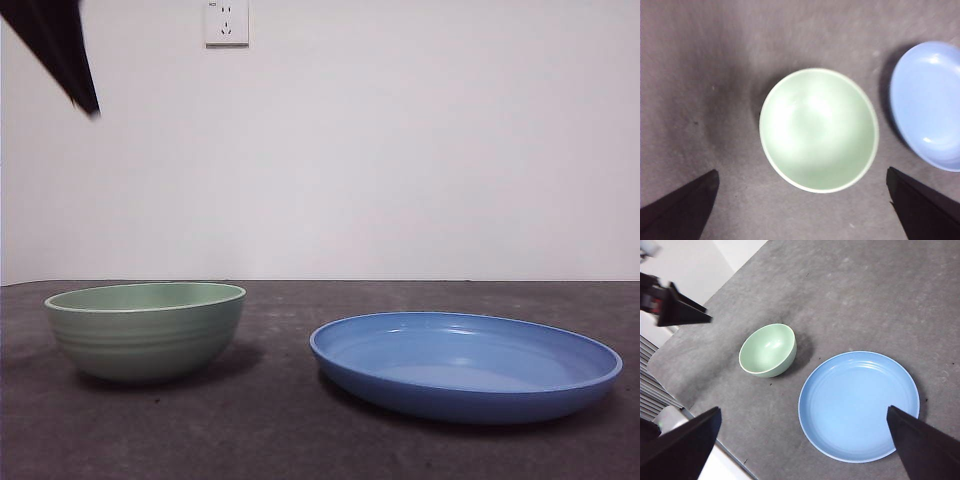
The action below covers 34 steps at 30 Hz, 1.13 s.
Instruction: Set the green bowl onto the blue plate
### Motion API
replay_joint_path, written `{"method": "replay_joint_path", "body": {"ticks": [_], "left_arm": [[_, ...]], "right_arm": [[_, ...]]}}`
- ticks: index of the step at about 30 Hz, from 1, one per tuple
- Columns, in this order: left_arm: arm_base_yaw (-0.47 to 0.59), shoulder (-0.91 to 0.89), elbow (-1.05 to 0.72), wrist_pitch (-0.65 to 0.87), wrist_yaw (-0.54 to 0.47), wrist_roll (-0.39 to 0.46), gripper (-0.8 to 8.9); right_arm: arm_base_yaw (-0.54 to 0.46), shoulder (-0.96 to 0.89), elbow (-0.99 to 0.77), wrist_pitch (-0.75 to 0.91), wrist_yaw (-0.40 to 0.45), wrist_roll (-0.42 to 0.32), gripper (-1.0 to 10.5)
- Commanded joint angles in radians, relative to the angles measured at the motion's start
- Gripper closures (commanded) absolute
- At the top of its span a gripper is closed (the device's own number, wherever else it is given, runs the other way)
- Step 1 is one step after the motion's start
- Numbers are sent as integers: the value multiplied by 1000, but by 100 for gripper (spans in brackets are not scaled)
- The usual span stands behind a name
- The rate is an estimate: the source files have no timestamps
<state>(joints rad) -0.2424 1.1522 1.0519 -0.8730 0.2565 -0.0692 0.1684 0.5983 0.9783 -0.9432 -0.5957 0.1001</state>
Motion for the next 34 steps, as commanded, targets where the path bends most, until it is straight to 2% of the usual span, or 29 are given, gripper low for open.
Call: {"method": "replay_joint_path", "body": {"ticks": [1,6,11,19,25,28,32,34], "left_arm": [[0,92,20,43,-7,9,224],[0,230,20,113,-26,9,225],[0,347,20,146,-135,9,225],[-1,468,20,208,-133,-3,234],[-8,510,20,213,-121,-6,382],[-15,517,20,215,-117,-14,491],[-22,517,20,215,-117,-13,682],[-22,517,20,216,-117,-14,737]], "right_arm": [[2,8,18,7,0,-11,294],[2,8,18,7,0,-11,294],[2,8,18,7,1,-11,294],[2,8,18,7,1,-11,294],[2,8,18,7,1,-11,294],[2,8,18,7,1,-11,294],[2,8,18,7,1,-11,294],[2,8,18,7,1,-11,294]]}}
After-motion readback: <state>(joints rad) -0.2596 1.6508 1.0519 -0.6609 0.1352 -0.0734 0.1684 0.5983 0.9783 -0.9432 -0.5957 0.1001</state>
